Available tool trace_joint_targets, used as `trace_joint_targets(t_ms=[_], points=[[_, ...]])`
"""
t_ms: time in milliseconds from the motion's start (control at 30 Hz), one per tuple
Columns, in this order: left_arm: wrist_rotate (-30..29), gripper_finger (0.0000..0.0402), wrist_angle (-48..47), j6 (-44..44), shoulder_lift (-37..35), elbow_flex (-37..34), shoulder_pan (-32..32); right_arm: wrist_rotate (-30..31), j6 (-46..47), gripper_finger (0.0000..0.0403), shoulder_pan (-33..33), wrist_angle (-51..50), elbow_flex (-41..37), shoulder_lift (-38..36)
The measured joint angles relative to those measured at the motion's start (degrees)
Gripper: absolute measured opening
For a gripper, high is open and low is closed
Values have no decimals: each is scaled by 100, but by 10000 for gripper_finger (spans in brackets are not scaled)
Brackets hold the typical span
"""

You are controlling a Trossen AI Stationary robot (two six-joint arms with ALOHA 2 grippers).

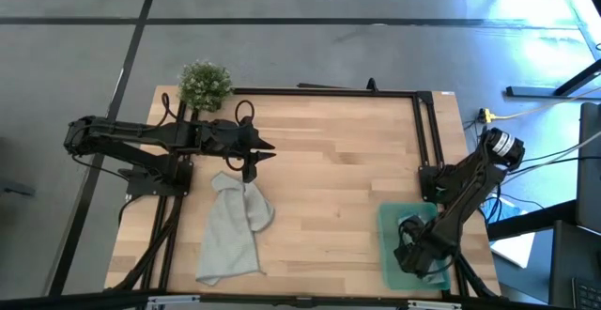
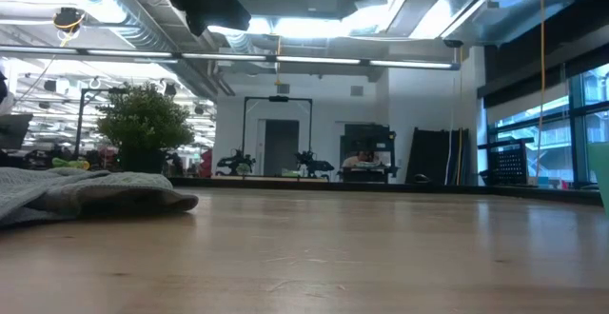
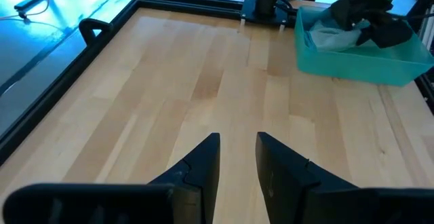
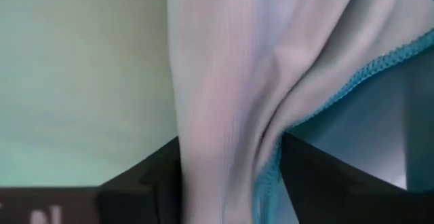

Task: Roll microfiber towels into tight, uniform cylinder then place into a basket
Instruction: Put the rolled blue towel into the green bin

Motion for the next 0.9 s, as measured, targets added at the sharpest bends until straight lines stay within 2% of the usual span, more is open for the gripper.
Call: trace_joint_targets(t_ms=[167, 533, 733, 900], points=[[0, 90, 0, 0, 0, 0, 0, 225, 206, 215, -3, -44, 2, -375], [0, 90, 0, 2, 0, 0, 0, 321, 886, 216, -4, -499, 2, -887], [0, 90, 0, 2, 0, -1, -1, 1419, 1066, 216, -14, -694, 2, -1366], [0, 90, 0, 2, 0, 0, 0, 2448, 746, 216, -102, -812, 4, -1433]])
